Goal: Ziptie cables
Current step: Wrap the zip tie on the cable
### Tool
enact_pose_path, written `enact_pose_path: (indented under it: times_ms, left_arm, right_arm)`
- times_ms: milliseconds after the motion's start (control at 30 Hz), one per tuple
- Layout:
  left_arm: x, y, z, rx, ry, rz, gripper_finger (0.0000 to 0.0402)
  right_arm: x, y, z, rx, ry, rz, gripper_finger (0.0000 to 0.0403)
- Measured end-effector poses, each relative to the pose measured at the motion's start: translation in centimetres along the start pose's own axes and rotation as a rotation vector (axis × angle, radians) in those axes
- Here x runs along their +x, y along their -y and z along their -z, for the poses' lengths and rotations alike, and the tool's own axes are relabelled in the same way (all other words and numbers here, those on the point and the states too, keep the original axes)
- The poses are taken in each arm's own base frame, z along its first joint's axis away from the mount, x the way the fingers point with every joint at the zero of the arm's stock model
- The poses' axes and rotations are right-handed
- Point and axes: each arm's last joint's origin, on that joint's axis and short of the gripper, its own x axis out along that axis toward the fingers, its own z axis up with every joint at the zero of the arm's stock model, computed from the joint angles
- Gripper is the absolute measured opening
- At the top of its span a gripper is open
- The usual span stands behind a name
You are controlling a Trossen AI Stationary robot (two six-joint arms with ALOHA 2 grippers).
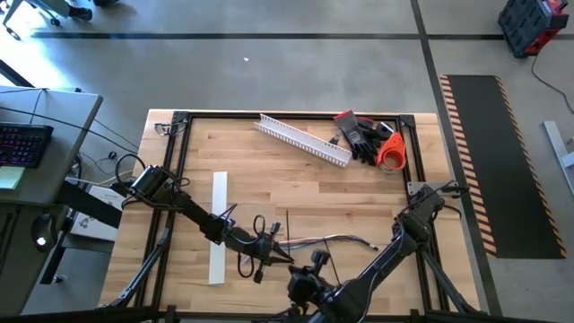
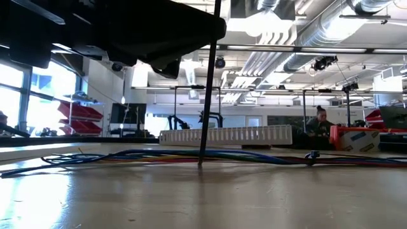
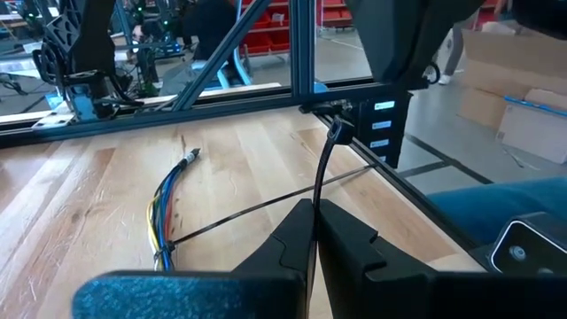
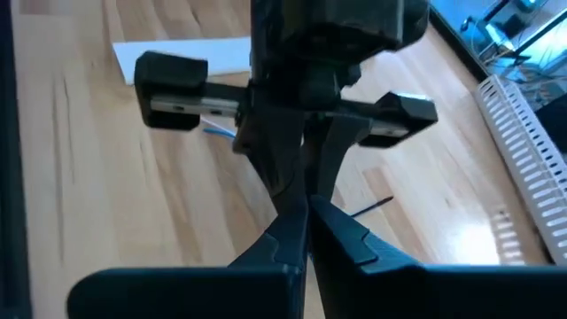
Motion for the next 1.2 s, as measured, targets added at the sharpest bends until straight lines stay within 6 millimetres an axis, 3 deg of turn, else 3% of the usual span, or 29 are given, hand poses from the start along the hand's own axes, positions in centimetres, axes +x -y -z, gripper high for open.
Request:
enact_pose_path:
  times_ms: [367, 633, 900, 1200]
  left_arm:
    - [0.0, 0.0, 0.0, 0.0, 0.0, 0.001, 0.0]
    - [0.0, 0.0, 0.0, 0.0, 0.0, 0.003, 0.0]
    - [0.0, 0.2, 0.0, 0.001, 0.0, 0.007, 0.0]
    - [0.0, 0.2, 0.1, -0.008, -0.009, 0.008, 0.0]
  right_arm:
    - [1.3, 0.6, -0.4, 0.008, -0.099, -0.031, 0.0]
    - [0.1, 0.8, -0.3, 0.017, -0.064, -0.018, 0.0]
    - [1.8, 0.7, 0.5, 0.02, -0.168, -0.044, 0.0]
    - [0.2, 1.4, 0.5, -0.051, -0.138, 0.023, 0.0]
